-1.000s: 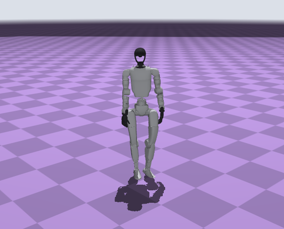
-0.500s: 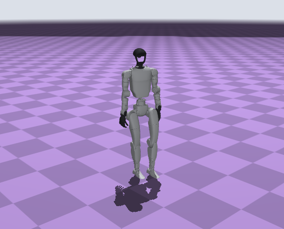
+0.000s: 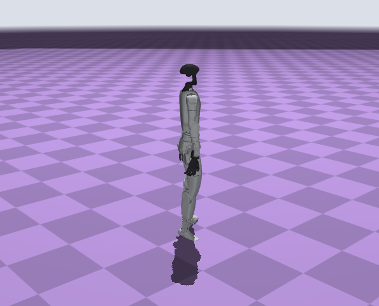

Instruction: In place motions

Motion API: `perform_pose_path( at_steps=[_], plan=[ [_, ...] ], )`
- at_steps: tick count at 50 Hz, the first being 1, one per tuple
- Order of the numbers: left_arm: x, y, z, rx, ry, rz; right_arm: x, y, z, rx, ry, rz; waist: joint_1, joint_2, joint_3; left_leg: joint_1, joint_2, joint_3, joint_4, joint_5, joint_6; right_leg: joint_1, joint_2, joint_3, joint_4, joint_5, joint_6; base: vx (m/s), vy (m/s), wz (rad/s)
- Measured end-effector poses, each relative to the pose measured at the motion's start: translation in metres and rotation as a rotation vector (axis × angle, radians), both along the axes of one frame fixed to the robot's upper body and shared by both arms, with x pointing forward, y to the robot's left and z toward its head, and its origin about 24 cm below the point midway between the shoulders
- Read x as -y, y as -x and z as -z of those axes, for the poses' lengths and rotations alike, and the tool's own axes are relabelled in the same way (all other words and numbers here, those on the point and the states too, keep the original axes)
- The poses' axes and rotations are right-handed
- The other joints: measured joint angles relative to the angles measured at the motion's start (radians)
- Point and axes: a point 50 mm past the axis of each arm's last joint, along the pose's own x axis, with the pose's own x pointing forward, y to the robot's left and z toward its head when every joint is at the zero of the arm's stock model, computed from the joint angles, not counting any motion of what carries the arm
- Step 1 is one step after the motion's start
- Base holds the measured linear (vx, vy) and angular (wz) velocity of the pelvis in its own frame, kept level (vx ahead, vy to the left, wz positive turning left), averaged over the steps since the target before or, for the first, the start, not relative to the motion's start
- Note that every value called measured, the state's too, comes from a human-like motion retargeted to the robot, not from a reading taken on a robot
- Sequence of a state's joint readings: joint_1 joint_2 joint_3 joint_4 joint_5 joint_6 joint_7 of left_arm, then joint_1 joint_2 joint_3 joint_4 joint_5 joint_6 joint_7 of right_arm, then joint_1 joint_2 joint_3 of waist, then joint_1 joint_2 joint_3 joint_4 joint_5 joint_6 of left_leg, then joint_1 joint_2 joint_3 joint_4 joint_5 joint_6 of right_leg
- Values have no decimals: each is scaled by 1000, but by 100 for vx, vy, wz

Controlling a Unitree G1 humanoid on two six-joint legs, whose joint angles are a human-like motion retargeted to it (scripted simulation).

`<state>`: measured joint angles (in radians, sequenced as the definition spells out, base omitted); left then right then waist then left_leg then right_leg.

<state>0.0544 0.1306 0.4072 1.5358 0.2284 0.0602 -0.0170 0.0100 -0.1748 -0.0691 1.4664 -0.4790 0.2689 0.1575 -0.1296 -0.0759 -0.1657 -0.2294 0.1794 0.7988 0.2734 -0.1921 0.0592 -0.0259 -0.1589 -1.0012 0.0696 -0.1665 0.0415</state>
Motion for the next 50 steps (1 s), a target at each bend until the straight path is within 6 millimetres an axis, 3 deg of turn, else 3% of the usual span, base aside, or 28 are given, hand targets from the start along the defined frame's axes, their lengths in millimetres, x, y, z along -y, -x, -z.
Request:
perform_pose_path(
  at_steps=[2,3,5,8,10,12,15,20,25,28,30,32,33,35,37,38,43,50],
  plan=[
    [3,7,0,-29,-23,-19,-4,-5,1,34,-29,9,57,4,6,35,-27,-72,-71,100,-31,24,7,-24,18,7,12,67,-27,54],
    [5,11,0,-48,-30,-25,-5,-8,2,56,-43,9,86,14,6,58,-45,-80,-128,97,-56,35,15,-36,30,10,19,69,-24,48],
    [11,21,-1,-89,-26,-40,-5,-16,2,98,-60,-10,114,32,-13,61,-100,-91,-211,110,-23,47,12,-73,65,34,34,68,-22,76],
    [19,27,-1,-123,8,-68,-8,-26,2,148,-43,-39,64,89,-18,24,-74,-202,-214,132,-27,53,-33,-110,208,145,15,57,-28,144],
    [20,19,0,-104,32,-55,-8,-35,2,202,-21,-17,45,144,13,19,-41,-277,-207,135,-26,28,-93,-32,397,219,-28,39,-26,159],
    [19,8,1,-66,51,-25,-7,-40,1,234,-21,2,23,170,48,32,-51,-349,-220,145,-15,-37,-122,156,562,246,-40,37,-33,172],
    [12,-7,2,1,76,24,-11,-44,2,249,-24,26,7,170,86,36,-75,-436,-230,170,4,-154,-9,543,673,208,77,30,-44,160],
    [-7,-26,-1,68,120,79,-21,-55,2,290,-66,1,-45,192,111,-13,-70,-605,-201,188,3,-220,151,756,668,120,83,14,-43,157],
    [-22,-30,-4,60,16,83,-30,-67,1,316,-113,-102,-80,151,119,-32,-123,-700,-178,187,0,-262,241,891,472,-6,85,0,-35,113],
    [-21,-27,-4,48,-13,71,-32,-72,0,323,-121,-155,-80,104,130,-2,-181,-705,-181,177,8,-240,219,850,275,-65,78,-10,-21,53],
    [-16,-22,-3,30,3,61,-35,-75,0,327,-131,-186,-59,74,144,37,-211,-692,-182,159,11,-219,184,727,149,-42,-37,-10,-7,-5],
    [-12,-19,-3,11,39,64,-37,-77,0,328,-146,-194,-15,36,144,57,-241,-654,-171,138,13,-184,179,783,119,-51,-14,-10,-2,-49],
    [-11,-17,-3,-4,63,76,-38,-76,0,324,-154,-188,4,22,139,60,-254,-643,-161,130,13,-174,166,711,123,-59,-27,-9,-3,13],
    [-3,-13,-2,-43,106,117,-37,-70,1,304,-163,-151,-18,32,140,59,-266,-702,-131,131,10,-168,162,777,129,-62,6,-6,-2,88],
    [8,-10,0,-60,109,131,-35,-64,2,277,-165,-115,39,34,139,67,-255,-673,-108,135,3,-144,135,644,121,-52,-17,-3,2,-5],
    [12,-8,0,-58,111,129,-35,-61,2,265,-167,-100,42,35,138,72,-255,-677,-98,139,1,-137,152,692,119,-59,-12,0,0,0],
    [30,-2,3,-36,197,151,-32,-47,4,225,-139,-75,-62,75,83,84,-259,-752,-61,143,-17,-133,142,624,119,-63,9,7,9,57],
    [39,-10,4,9,176,165,-27,-44,4,197,-146,-54,-108,72,87,108,-320,-869,-9,164,25,-162,93,705,182,-45,41,-3,18,-40]
  ],
)
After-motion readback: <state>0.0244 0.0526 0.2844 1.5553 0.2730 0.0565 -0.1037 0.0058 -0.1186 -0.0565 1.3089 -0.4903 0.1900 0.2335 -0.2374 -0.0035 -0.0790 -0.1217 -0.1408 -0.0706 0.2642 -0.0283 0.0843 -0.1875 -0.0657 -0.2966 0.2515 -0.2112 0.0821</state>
